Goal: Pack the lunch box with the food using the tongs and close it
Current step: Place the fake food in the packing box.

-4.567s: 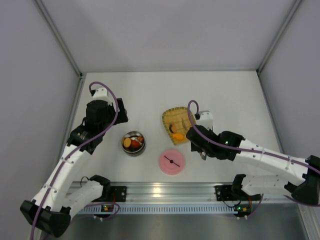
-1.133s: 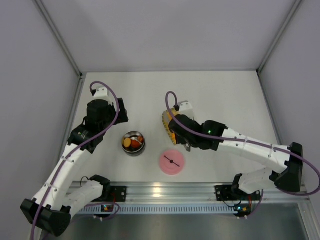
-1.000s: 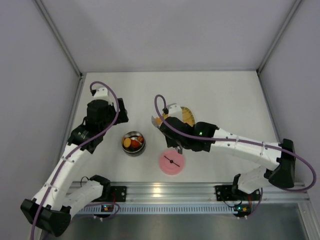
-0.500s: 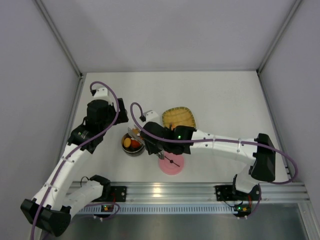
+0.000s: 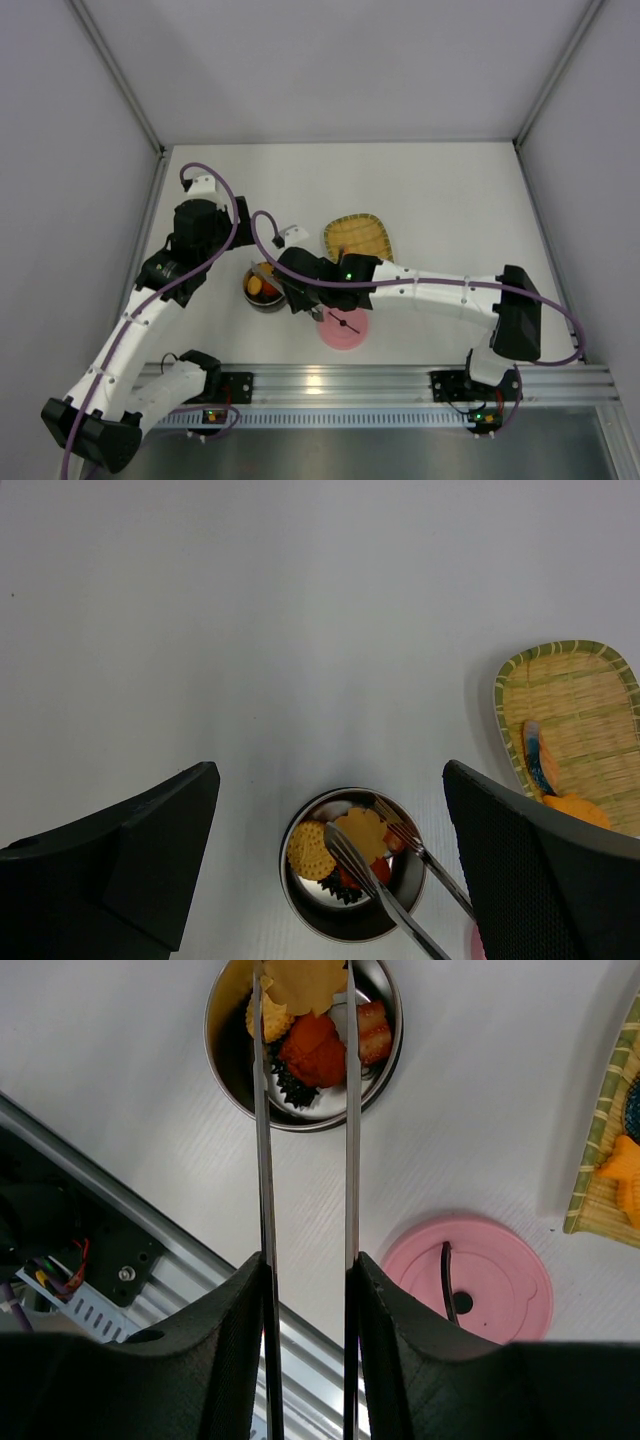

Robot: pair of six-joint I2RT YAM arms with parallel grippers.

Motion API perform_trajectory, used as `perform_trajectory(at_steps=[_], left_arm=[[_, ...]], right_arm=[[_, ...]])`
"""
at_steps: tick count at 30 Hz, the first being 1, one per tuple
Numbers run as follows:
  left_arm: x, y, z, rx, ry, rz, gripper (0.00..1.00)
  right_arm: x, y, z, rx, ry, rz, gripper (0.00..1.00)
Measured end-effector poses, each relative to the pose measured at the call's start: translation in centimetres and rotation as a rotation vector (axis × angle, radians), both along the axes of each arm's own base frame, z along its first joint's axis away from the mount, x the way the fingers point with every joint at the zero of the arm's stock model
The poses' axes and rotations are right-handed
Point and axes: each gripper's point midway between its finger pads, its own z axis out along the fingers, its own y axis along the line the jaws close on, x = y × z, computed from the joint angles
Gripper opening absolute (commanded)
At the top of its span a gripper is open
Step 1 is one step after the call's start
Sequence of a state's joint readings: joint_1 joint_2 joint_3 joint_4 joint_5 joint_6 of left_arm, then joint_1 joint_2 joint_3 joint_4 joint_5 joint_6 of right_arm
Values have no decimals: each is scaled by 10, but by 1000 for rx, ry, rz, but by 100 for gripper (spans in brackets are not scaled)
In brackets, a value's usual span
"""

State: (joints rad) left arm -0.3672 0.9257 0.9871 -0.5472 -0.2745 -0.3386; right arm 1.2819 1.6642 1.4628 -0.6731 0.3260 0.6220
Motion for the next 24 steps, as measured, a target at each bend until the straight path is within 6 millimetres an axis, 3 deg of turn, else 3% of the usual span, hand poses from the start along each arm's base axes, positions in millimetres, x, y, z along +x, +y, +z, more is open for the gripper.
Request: perform_trajectory(at_steps=[24], left_arm=[[0, 0, 0, 0, 0, 0, 98]], right_arm=[[0, 1, 2, 5, -4, 1, 43]])
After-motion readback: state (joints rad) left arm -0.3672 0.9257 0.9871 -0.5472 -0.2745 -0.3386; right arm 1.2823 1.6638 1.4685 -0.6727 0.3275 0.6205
